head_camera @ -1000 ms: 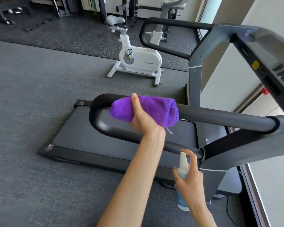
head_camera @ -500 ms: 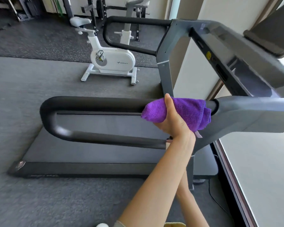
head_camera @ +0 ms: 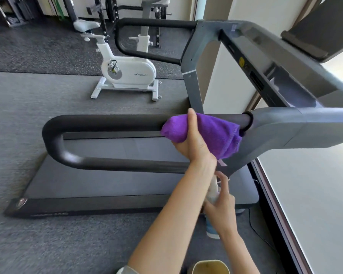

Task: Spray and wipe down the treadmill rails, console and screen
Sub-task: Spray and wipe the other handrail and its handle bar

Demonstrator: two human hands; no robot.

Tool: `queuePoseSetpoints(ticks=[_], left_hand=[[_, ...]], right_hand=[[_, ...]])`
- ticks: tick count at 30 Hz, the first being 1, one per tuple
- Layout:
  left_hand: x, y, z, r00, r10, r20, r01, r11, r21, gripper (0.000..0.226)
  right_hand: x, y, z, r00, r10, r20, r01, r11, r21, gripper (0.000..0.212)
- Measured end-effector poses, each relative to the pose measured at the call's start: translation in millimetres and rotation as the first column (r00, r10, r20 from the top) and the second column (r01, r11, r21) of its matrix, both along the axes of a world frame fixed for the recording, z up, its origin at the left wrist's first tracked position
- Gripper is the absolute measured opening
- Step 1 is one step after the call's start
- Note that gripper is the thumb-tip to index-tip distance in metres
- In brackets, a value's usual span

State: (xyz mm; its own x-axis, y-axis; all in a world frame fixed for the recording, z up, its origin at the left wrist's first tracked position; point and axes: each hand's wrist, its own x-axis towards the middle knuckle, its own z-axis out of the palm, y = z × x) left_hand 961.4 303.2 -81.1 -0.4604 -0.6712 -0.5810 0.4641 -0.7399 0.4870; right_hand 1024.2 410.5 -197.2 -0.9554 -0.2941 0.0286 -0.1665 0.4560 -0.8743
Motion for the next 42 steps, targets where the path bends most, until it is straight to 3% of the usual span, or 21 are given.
queuePoseSetpoints(ticks=[12, 17, 23, 28, 33, 38, 42], left_hand=[[99.7, -159.0, 0.6, 0.948, 0.307, 0.081, -0.303, 0.951, -0.062, 0.059], [122.5, -191.9, -1.3, 0.947, 0.303, 0.110, -0.301, 0.953, -0.035, 0.054], [100.1, -167.4, 0.6, 0.943, 0.314, 0.114, -0.312, 0.950, -0.032, 0.059], [56.0, -97.5, -2.6, 0.987, 0.137, 0.083, -0.135, 0.990, -0.029, 0.060], [23.4, -49.3, -1.1, 0.996, 0.073, 0.055, -0.072, 0.997, -0.015, 0.064], [-4.3, -0.8, 2.7, 1.000, -0.004, 0.001, 0.004, 1.000, 0.009, 0.065], [-19.5, 27.4, 5.1, 0.998, -0.061, -0.031, 0.061, 0.998, 0.009, 0.067]], right_hand=[[9.9, -53.2, -3.4, 0.996, 0.075, -0.042, -0.074, 0.997, 0.025, 0.055], [12.8, -77.4, -3.6, 0.992, 0.122, -0.045, -0.121, 0.992, 0.036, 0.055], [8.8, -85.5, -7.0, 0.992, 0.111, -0.053, -0.110, 0.994, 0.016, 0.056], [-0.4, -67.5, -9.0, 0.996, 0.074, -0.054, -0.073, 0.997, 0.016, 0.057], [-11.5, -31.5, -14.5, 0.998, 0.018, -0.065, -0.018, 1.000, 0.014, 0.059], [-17.8, -3.1, -14.8, 0.998, -0.012, -0.069, 0.014, 0.999, 0.031, 0.081], [-21.2, 12.4, -16.3, 0.999, -0.022, -0.035, 0.022, 1.000, -0.004, 0.075]])
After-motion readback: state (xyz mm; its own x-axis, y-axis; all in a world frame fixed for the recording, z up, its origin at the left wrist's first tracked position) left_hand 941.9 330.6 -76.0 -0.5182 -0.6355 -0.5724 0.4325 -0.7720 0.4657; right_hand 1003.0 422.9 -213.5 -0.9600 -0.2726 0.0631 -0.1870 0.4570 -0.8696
